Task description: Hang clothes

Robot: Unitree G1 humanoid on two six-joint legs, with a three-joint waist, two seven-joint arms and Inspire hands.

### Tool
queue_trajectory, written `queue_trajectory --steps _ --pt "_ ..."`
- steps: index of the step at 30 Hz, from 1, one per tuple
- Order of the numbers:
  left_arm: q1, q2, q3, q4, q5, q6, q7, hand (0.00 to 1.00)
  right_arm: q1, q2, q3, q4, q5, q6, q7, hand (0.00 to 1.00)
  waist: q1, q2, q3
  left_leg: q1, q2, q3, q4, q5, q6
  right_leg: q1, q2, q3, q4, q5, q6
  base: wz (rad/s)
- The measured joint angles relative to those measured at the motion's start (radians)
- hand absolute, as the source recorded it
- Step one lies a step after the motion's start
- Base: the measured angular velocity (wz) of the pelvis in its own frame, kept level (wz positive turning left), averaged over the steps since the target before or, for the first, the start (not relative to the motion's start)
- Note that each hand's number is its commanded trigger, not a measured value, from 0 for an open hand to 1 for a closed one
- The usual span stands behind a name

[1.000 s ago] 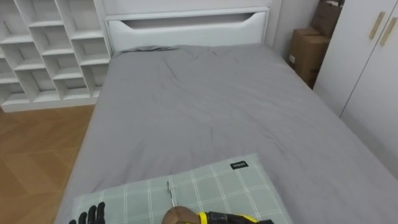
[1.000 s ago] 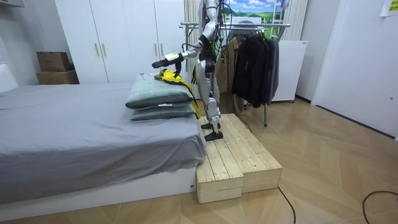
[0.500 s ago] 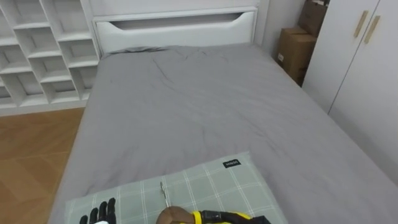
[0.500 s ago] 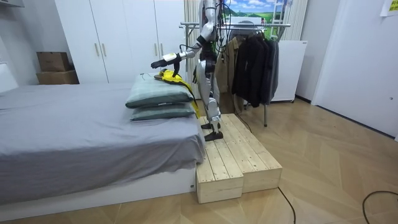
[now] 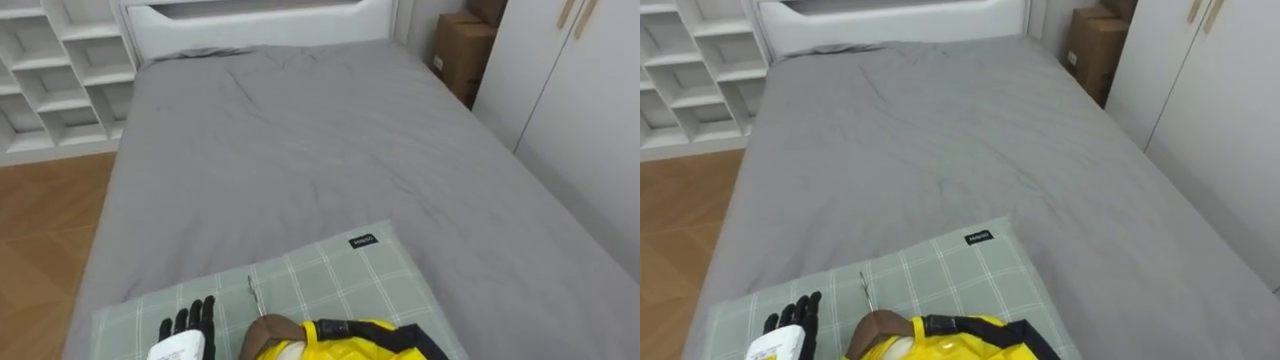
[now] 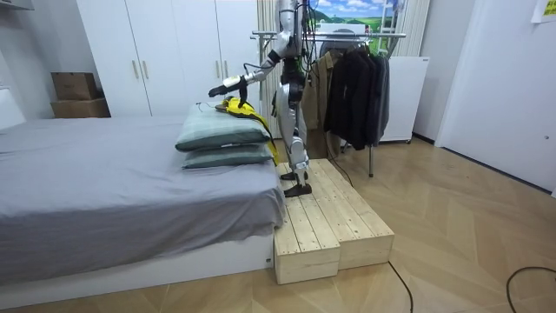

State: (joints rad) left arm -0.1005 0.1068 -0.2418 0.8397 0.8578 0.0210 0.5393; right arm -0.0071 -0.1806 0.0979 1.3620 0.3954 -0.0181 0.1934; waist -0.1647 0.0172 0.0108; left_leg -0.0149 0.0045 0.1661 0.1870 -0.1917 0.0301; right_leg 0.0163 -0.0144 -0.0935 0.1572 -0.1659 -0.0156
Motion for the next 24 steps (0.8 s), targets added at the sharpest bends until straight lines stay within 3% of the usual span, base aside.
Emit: queue_trajectory --steps 7,14,18,24 --pt "-0.044 -0.013 0.001 0.029 -0.004 0.004 -0.015 0.0 -0.019 0.0 0.022 0.0 0.044 0.022 -0.004 0.0 -0.023 0.002 0.0027 -0.051 0.001 0.003 0.006 0.008 0.0 -0.05 0.0 -0.004 0.014 0.002 -0.003 -0.01" --pt "-0.148 -0.017 0.001 0.129 -0.023 -0.007 -0.056 0.0 -0.055 0.002 0.078 0.003 0.036 0.02 -0.008 0.0 -0.024 -0.009 0.009 -0.084 0.004 0.004 0.013 0.008 0.0 -0.085 0.0 -0.001 0.025 0.003 -0.003 0.0" --pt "-0.152 -0.02 0.001 0.143 -0.045 -0.022 -0.075 0.0 -0.064 0.005 0.084 0.01 0.036 0.019 -0.008 0.0 -0.026 -0.012 0.0111 -0.092 0.006 0.004 0.014 0.008 0.001 -0.093 -0.001 -0.006 0.029 0.003 -0.003 0.0" --pt "-0.171 -0.02 0.006 0.169 -0.161 -0.028 -0.09 0.0 -0.091 0.01 0.106 0.02 0.013 0.02 -0.009 0.0 -0.026 -0.012 0.0123 -0.115 0.011 0.003 0.018 0.008 0.001 -0.114 -0.002 -0.013 0.029 0.003 -0.003 0.01"
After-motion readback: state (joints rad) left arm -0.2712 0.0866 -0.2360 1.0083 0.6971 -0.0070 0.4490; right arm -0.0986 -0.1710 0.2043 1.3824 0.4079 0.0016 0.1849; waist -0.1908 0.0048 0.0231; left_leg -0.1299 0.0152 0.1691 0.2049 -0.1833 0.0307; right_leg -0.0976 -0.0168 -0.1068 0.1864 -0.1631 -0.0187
